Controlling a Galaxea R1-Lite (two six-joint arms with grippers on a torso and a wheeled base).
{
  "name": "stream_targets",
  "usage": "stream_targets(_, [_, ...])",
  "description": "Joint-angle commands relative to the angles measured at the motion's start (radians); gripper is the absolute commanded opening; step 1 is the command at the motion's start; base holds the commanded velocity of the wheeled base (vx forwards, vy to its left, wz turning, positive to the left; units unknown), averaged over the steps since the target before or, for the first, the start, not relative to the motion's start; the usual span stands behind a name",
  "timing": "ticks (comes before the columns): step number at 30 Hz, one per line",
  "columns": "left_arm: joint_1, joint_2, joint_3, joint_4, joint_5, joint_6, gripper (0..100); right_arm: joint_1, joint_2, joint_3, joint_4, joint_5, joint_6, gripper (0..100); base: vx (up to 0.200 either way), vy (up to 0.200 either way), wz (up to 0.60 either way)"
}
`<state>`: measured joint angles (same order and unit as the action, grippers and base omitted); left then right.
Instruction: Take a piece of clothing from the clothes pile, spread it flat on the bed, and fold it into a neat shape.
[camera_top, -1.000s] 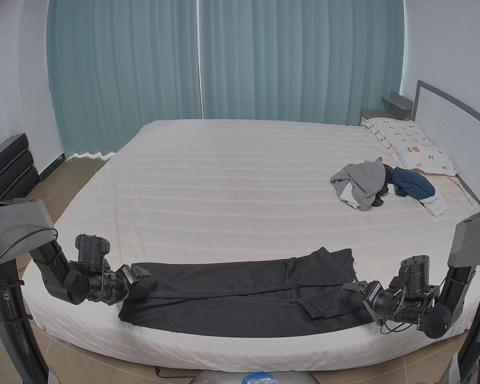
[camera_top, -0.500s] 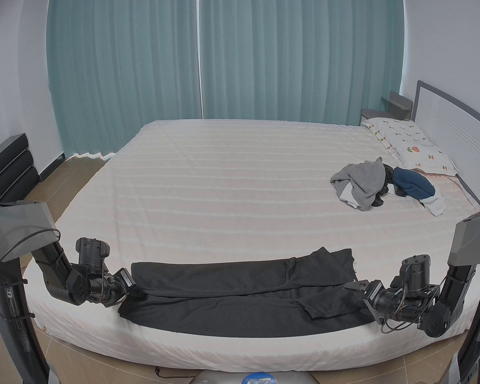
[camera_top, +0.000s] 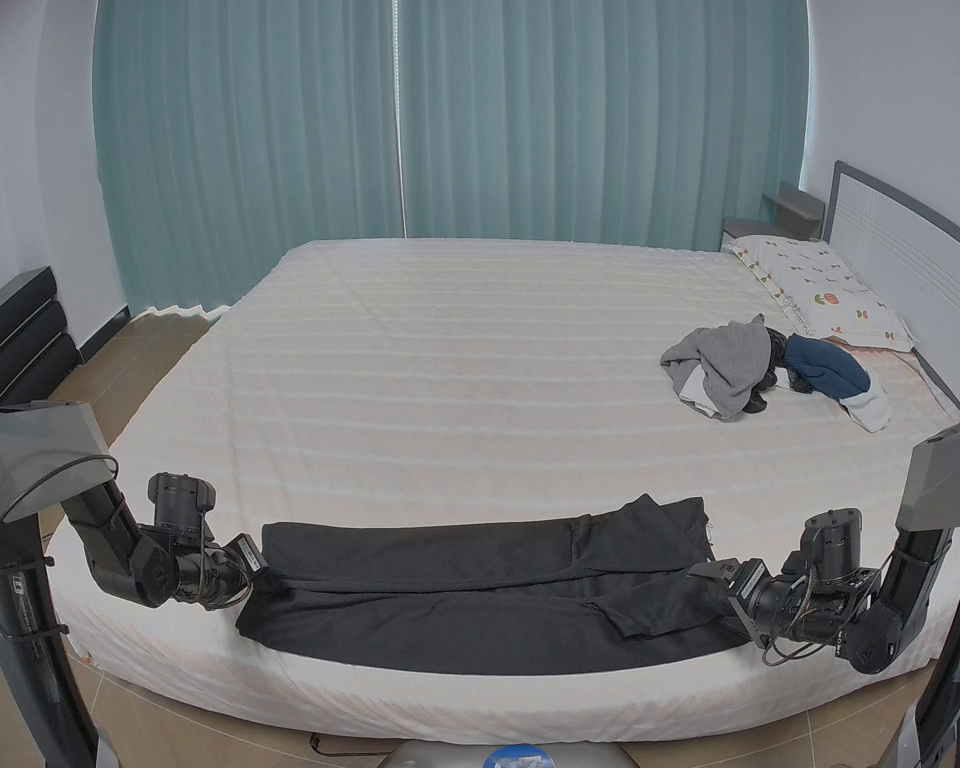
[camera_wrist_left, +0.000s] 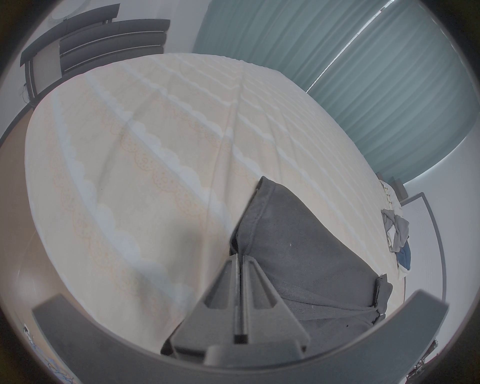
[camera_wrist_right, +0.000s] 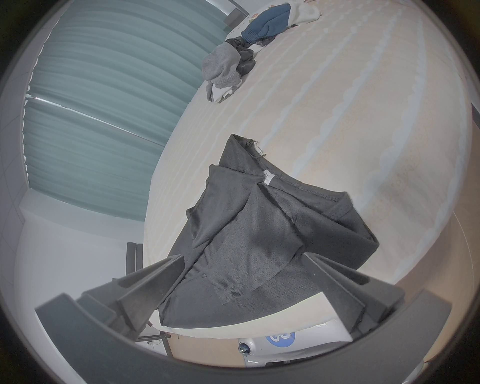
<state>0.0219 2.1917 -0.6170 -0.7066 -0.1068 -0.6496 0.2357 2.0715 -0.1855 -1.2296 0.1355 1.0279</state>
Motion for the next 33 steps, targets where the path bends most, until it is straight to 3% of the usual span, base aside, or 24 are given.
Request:
stream_targets(1, [0.006, 0.01, -0.004, 0.001, -0.001, 0.001, 100, 0.0, 0.001, 0.0, -0.001, 0.001, 0.0, 100, 0.0, 0.0, 0.0])
stream_targets(12, [0.004, -0.02, -0.049, 0.002, -0.039, 0.002, 100, -0.001, 0.015, -0.002, -0.001, -0.001, 0.0, 100, 0.0, 0.0, 0.0])
stream_targets(18, [0.001, -0.038, -0.067, 0.007, -0.123, 0.09, 100, -0.001, 0.016, -0.002, -0.001, 0.001, 0.0, 100, 0.0, 0.0, 0.0])
stream_targets(25, [-0.005, -0.093, -0.075, 0.055, -0.126, 0.189, 100, -0.001, 0.024, -0.003, -0.001, -0.001, 0.0, 100, 0.0, 0.0, 0.0])
stream_targets(33, [-0.013, -0.061, -0.116, 0.13, -0.125, 0.219, 100, -0.001, 0.036, -0.003, -0.001, -0.001, -0.002, 100, 0.0, 0.0, 0.0])
